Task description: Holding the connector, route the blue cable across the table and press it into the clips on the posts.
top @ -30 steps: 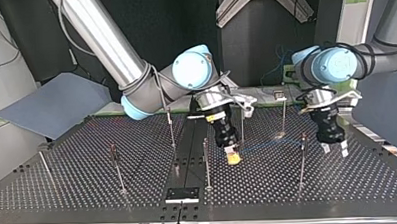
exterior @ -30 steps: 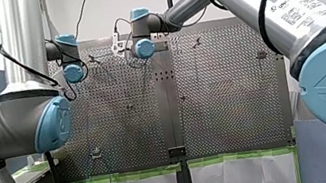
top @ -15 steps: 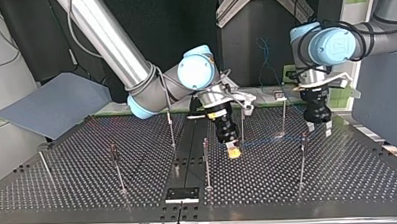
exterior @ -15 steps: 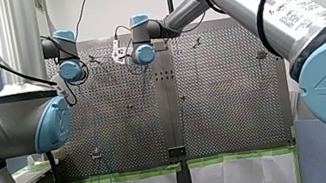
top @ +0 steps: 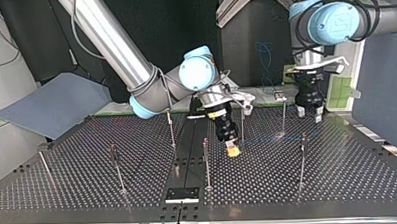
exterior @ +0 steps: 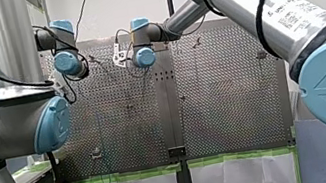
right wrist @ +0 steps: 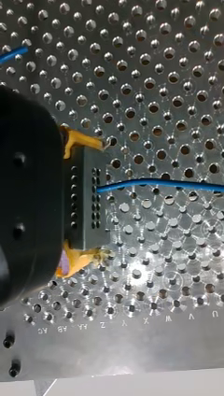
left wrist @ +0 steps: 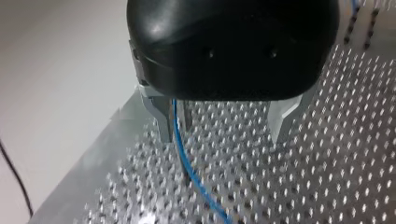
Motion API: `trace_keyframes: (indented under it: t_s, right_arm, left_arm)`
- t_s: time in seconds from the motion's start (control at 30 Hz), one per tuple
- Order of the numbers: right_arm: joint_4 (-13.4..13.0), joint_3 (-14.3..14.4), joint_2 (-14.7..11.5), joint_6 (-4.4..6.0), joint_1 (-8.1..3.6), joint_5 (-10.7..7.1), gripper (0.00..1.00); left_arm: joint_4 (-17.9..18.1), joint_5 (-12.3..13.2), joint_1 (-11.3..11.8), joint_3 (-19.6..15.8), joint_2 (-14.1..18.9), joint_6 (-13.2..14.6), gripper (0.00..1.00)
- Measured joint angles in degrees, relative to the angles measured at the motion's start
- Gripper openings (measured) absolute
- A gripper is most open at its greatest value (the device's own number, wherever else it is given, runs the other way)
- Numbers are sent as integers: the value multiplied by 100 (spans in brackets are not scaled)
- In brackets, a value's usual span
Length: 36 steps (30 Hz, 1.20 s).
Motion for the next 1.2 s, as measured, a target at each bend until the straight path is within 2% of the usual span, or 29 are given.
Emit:
trace_keyframes:
  t_s: [0.23,0.4,0.63,0.9,1.03,1.2]
  right_arm:
    - [2,-2,1,0,-15,-5,0]
    - [4,-3,2,3,-27,-8,0]
    - [1,-4,8,4,-38,-20,0]
    - [4,-4,10,1,-53,-29,0]
    - [8,-4,10,1,-55,-32,0]
    - [19,-4,11,1,-61,-32,0]
  left_arm:
    - [-203,36,-113,-34,315,165,100]
    - [-377,69,-216,-34,359,431,100]
    - [-406,204,-361,-30,417,857,100]
    - [-65,200,-549,-6,478,1338,100]
    - [154,110,-656,78,308,1569,100]
    - [308,-148,-812,280,21,1869,100]
